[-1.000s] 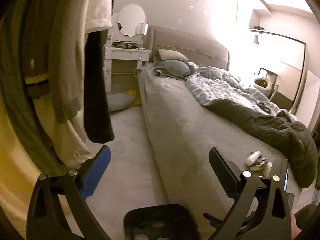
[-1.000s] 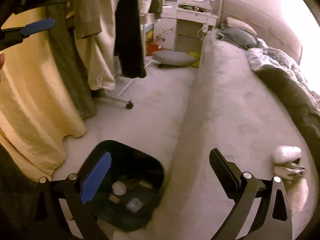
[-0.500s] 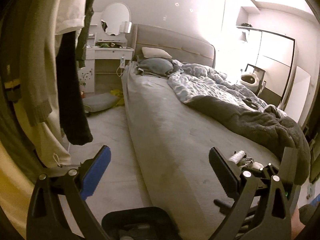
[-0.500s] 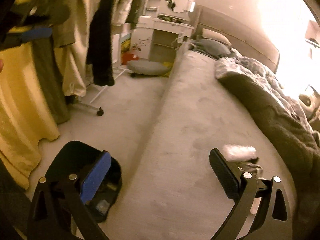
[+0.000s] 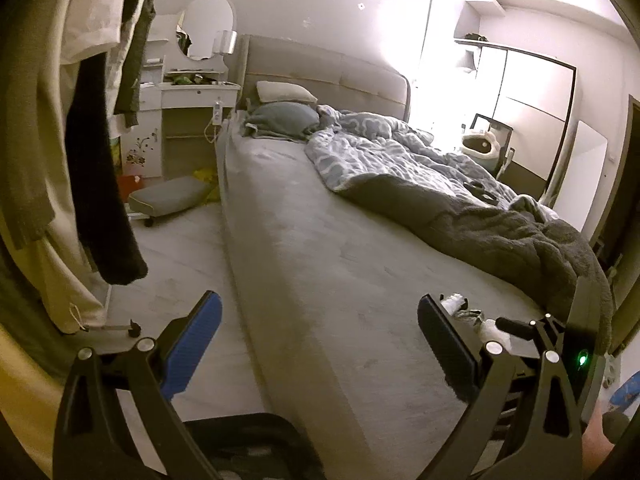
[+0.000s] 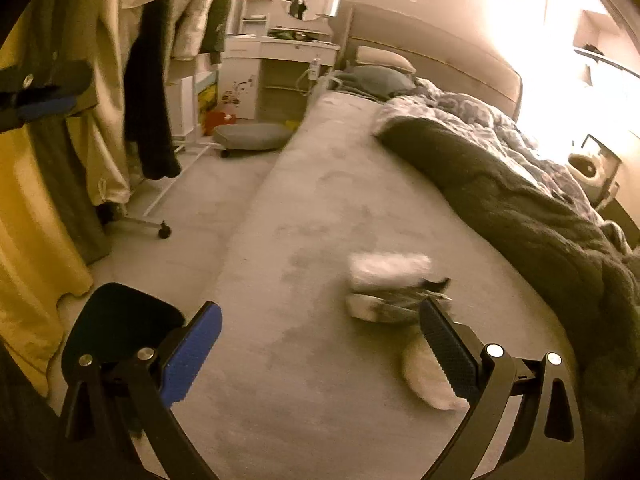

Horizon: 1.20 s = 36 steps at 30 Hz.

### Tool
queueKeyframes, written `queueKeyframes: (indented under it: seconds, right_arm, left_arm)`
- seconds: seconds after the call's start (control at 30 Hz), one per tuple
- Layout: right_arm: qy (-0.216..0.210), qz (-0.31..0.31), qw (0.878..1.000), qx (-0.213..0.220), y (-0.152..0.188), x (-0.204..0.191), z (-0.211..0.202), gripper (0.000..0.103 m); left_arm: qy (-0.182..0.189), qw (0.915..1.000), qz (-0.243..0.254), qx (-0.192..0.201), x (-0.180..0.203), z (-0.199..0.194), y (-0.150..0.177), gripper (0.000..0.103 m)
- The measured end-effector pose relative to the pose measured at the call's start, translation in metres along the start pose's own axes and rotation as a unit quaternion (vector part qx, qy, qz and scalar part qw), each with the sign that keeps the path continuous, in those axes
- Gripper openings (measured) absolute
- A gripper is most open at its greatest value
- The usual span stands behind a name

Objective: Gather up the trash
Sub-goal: 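Move both tools back from the bin toward the bed, then grasp white tissue ball with right tool while left tool grasps black Face tissue pack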

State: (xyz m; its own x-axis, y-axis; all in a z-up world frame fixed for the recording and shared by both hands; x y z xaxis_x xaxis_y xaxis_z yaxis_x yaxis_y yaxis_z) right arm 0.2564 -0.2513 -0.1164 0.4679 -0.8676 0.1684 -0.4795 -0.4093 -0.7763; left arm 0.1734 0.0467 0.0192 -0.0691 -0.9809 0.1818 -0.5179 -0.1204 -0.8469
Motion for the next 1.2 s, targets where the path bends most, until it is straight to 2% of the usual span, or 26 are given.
queueKeyframes:
  seconds: [0.2, 0.6, 0.73, 0.9, 1.07, 1.13, 1.17, 1.2]
  right_arm:
    - [0.014, 0.012, 1.000, -0.002, 0.006, 0.027, -0.001, 0.100]
    - [0.014, 0.046, 0.999, -0.018, 0.025, 0.070, 0.007, 0.100]
    - [0.007, 0.044, 0.999, -0.024, 0.028, 0.079, 0.012, 0.100]
    - [-0.026, 0.081, 0.996, -0.034, 0.039, 0.099, 0.019, 0.100]
    - [-0.048, 0.074, 0.995, -0.037, 0.044, 0.100, 0.025, 0.100]
    - [-0.061, 0.067, 0.995, -0.038, 0.043, 0.099, 0.030, 0.099]
    - [-0.064, 0.063, 0.995, -0.041, 0.041, 0.099, 0.033, 0.095]
    - [-0.067, 0.059, 0.995, -0.044, 0.040, 0.098, 0.037, 0.084]
  left_arm:
    - [0.013, 0.9998, 0.003, -0.011, 0.016, 0.014, 0.001, 0.100]
    - [0.039, 0.9985, 0.017, -0.033, 0.050, 0.042, 0.011, 0.099]
    - [0.051, 0.9976, 0.023, -0.041, 0.062, 0.050, 0.014, 0.099]
    - [0.068, 0.9956, 0.034, -0.055, 0.081, 0.061, 0.020, 0.099]
    - [0.094, 0.9919, 0.034, -0.078, 0.099, 0.077, 0.028, 0.098]
    - [0.098, 0.9908, 0.037, -0.086, 0.104, 0.084, 0.031, 0.094]
    - [0.102, 0.9900, 0.036, -0.091, 0.107, 0.088, 0.033, 0.093]
    - [0.106, 0.9893, 0.035, -0.095, 0.109, 0.090, 0.035, 0.089]
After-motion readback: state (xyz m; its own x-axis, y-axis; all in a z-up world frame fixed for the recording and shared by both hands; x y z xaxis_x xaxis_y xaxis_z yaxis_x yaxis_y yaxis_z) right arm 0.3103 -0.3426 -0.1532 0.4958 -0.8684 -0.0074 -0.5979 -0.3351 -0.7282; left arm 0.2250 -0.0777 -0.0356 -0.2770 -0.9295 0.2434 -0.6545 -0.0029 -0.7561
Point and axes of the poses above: each gripper's, at about its wrist camera, not at the fingertips, and z roughly the way its jaws point, x to its right, y to its underside, the point moved 1 cm from there along z, roughly the way its jaws point
